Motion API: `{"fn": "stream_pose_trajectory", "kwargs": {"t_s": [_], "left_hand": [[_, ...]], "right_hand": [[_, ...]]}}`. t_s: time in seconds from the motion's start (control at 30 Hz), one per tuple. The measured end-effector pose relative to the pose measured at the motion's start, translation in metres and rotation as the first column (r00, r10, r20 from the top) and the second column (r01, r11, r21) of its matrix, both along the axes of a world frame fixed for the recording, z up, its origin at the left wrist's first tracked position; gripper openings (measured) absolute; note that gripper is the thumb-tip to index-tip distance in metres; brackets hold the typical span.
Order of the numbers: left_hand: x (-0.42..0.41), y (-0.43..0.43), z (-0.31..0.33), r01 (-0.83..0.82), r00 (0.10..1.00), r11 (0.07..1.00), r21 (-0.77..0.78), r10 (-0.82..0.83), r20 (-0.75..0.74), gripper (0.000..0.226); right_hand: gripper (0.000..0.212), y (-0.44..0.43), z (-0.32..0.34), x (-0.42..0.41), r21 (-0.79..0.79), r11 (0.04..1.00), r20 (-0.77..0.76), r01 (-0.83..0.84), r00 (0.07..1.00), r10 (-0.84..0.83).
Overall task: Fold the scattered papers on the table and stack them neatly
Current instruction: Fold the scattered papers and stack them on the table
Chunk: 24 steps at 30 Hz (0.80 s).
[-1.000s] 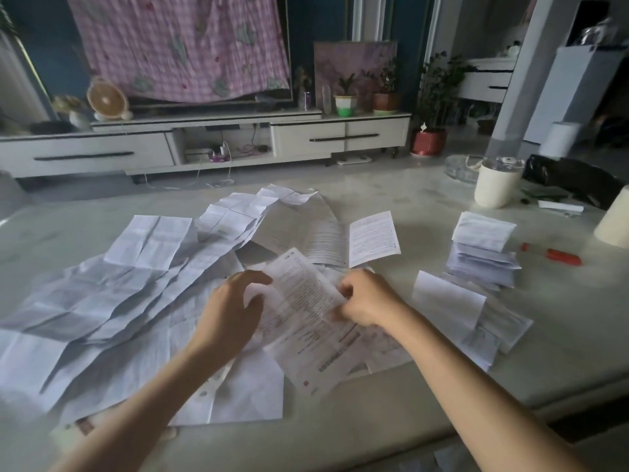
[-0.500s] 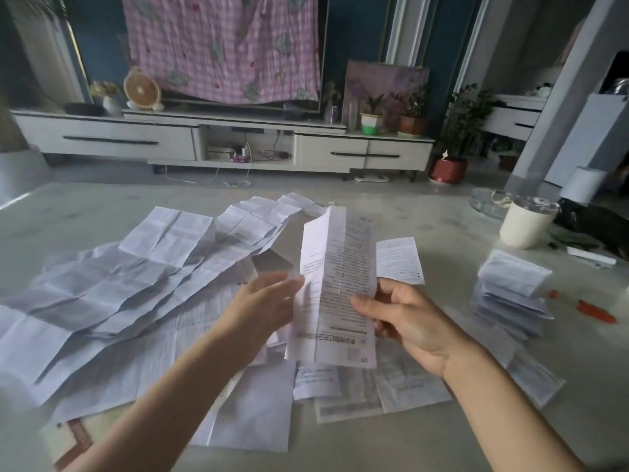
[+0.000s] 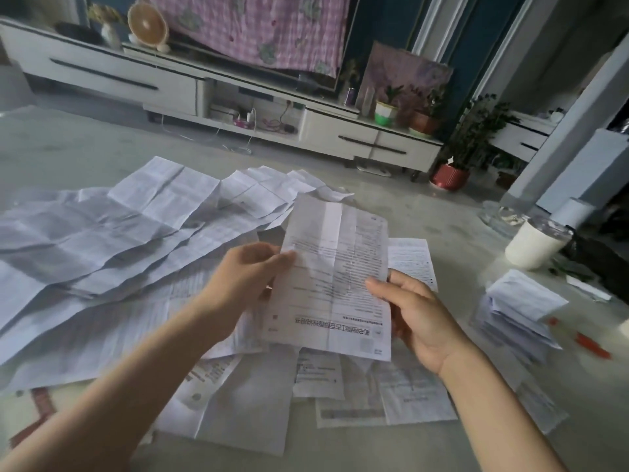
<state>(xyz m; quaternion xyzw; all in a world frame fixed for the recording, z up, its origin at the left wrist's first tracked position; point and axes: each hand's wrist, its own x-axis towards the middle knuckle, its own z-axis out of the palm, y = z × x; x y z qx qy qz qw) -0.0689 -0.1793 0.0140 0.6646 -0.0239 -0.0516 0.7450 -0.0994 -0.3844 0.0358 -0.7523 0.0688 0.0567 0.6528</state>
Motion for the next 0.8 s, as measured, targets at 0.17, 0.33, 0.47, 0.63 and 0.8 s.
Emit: {"fn": "stream_pose_trajectory", "kwargs": {"t_s": [0.17, 0.33, 0.47, 0.63, 0.8], "left_hand": [[-0.003, 0.007, 0.002, -0.035, 0.996, 0.998, 0.058, 0.03, 0.084, 0.011], [-0.006, 0.008, 0.004, -0.034, 0.999, 0.999, 0.005, 0.034, 0.014, 0.03], [-0.01, 0.009, 0.006, -0.022, 0.999, 1.0, -0.015, 0.023, 0.027, 0.036], [-0.011, 0.012, 0.009, 0.129, 0.989, 0.991, 0.029, -0.131, 0.069, 0.038], [-0.019, 0.004, 0.01, 0.247, 0.969, 0.969, -0.024, -0.246, 0.025, 0.035]], "right_hand": [[0.015, 0.006, 0.002, -0.004, -0.036, 0.999, -0.02, -0.009, 1.0, 0.008], [0.022, 0.008, 0.004, -0.004, 0.168, 0.985, -0.012, 0.028, 1.0, -0.026], [0.041, 0.005, 0.006, -0.009, 0.128, 0.991, -0.011, -0.038, 0.999, 0.04], [0.026, -0.001, 0.013, -0.018, -0.001, 0.999, 0.089, -0.049, 0.995, 0.049], [0.036, 0.017, 0.014, -0.03, -0.219, 0.922, -0.01, -0.321, 0.945, 0.326]]}}
